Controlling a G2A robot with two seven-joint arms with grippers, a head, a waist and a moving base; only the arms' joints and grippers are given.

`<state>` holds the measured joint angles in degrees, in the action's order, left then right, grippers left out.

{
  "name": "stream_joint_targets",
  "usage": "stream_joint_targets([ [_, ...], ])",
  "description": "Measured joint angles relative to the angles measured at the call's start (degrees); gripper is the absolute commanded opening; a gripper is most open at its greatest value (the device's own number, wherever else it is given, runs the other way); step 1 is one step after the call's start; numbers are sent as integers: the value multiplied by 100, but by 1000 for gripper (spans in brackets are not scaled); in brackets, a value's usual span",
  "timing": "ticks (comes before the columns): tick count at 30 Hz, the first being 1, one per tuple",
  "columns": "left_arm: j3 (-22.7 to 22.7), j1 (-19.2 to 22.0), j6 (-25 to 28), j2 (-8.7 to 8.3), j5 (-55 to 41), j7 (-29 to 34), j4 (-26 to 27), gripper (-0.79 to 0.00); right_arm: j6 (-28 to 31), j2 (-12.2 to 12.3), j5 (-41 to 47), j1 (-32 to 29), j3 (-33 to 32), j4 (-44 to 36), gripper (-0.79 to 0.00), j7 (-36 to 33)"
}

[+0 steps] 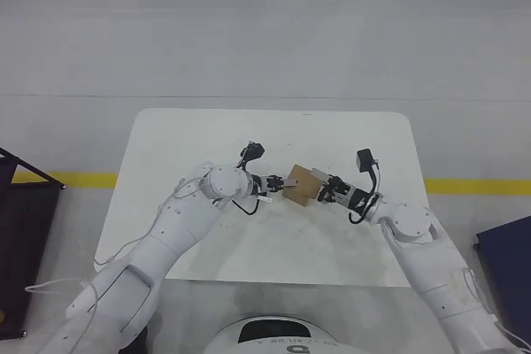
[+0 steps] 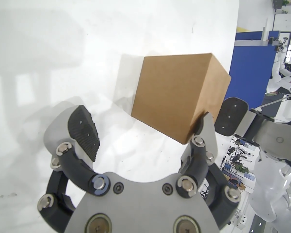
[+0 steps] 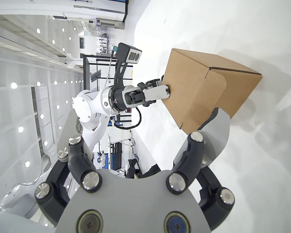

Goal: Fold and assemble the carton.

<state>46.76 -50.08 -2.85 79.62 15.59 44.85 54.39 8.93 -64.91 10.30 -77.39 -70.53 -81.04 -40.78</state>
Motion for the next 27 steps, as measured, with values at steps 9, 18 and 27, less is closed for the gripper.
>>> stream_joint_targets([
  [9, 50, -39, 34, -7, 16, 19, 31, -37, 23, -4, -16, 11, 3, -25, 0, 96],
  [18, 93, -76, 40, -12, 26, 35, 62, -43, 1, 44, -175, -199, -121, -462, 0, 78],
  [27, 144, -112, 39, -28, 61, 80, 130, -49, -215, -10, -202, 18, 161, -220, 0, 68],
])
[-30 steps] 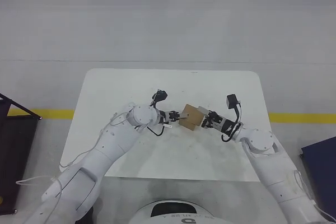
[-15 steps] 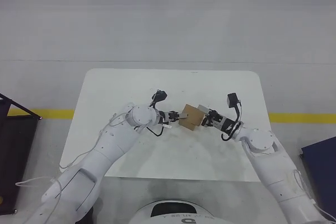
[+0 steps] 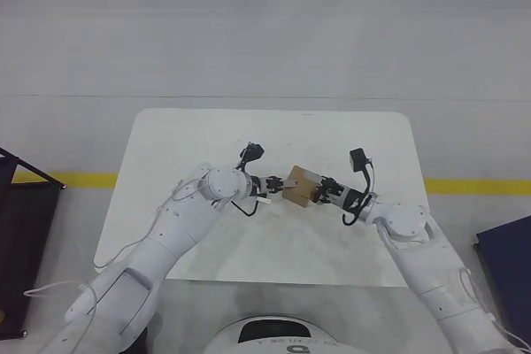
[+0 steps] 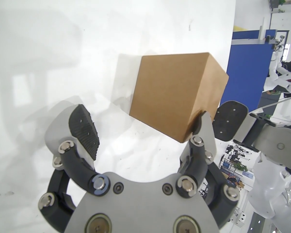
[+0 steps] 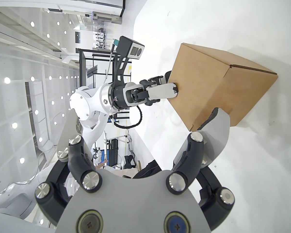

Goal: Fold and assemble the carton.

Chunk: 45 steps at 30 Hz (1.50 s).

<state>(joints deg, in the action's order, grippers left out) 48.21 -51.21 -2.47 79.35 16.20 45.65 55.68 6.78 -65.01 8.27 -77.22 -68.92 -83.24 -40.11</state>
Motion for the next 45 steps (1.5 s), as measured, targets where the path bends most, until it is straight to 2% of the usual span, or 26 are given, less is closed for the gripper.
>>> stream_joint_targets([
  [25, 21, 3, 199, 36, -234, 236, -170, -58, 117, -134, 224, 520, 455, 693, 0, -150],
  [45, 41, 37, 262, 48, -247, 258, -238, -62, 165, -151, 219, 545, 474, 758, 0, -120],
])
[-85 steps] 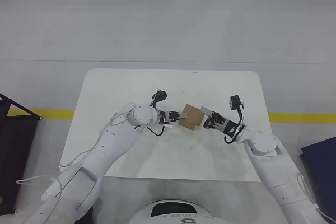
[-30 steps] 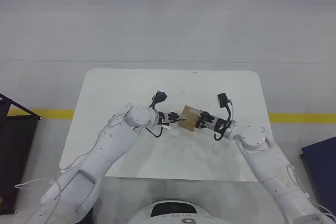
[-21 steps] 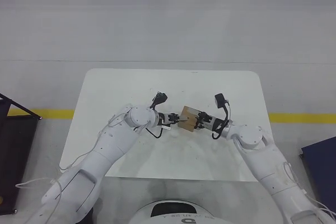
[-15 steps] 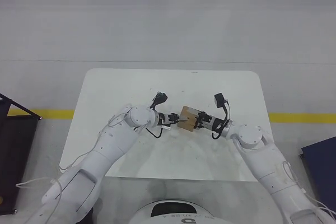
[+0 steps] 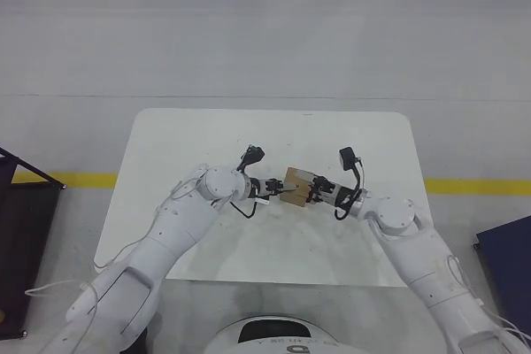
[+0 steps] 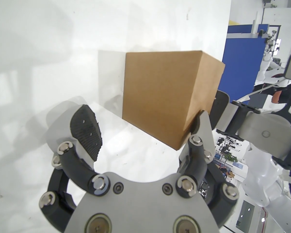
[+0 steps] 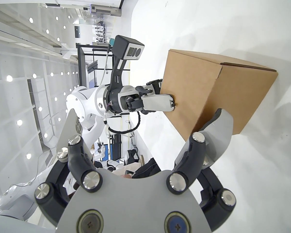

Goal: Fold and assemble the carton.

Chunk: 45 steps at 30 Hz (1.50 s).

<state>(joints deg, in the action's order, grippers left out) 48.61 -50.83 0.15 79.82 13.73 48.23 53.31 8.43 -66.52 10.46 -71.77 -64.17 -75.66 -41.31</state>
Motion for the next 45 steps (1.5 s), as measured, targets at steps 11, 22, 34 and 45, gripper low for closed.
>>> stream_joint_targets([
  [11, -7, 9, 13, 12, 6, -22, 9, -52, 125, 32, -83, -70, -129, -187, 0, 3],
  [22, 299, -95, 218, -93, -100, -16, 222, 0, 138, 34, 23, -6, -179, -38, 0, -86],
  [34, 1394, -790, 325, -505, -315, 352, 1225, 0, -514, 238, -994, -595, -844, -1342, -117, 444],
  [45, 1609, -1047, 485, -597, -558, 312, 927, 0, -1764, 218, -2270, -202, -374, -1910, -111, 456],
])
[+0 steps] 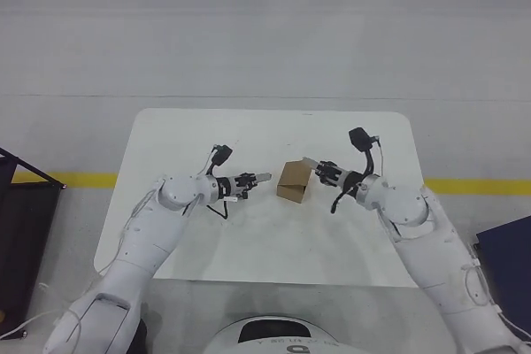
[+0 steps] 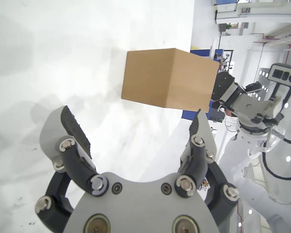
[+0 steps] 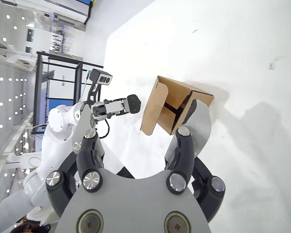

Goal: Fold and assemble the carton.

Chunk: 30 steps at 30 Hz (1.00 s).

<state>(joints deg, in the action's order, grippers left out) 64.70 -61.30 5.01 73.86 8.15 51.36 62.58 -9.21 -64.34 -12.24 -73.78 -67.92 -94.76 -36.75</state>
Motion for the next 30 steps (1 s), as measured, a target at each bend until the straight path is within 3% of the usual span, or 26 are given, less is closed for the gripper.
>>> stream_joint_targets([
  [6, 90, 10, 111, -37, -133, 19, -197, 0, -265, -37, -426, 146, 269, -143, -135, 118],
  [16, -125, 108, 237, 11, -302, -29, -499, 0, -742, -51, -1437, 160, 663, -739, -172, 13],
  [26, -189, 226, 380, 18, -443, -17, -716, 0, -1105, -177, -1666, 618, 1114, -374, -206, -258],
  [30, -244, 309, 271, 29, -387, -115, -807, 0, -1185, -217, -1753, 712, 1244, -249, -262, -293],
])
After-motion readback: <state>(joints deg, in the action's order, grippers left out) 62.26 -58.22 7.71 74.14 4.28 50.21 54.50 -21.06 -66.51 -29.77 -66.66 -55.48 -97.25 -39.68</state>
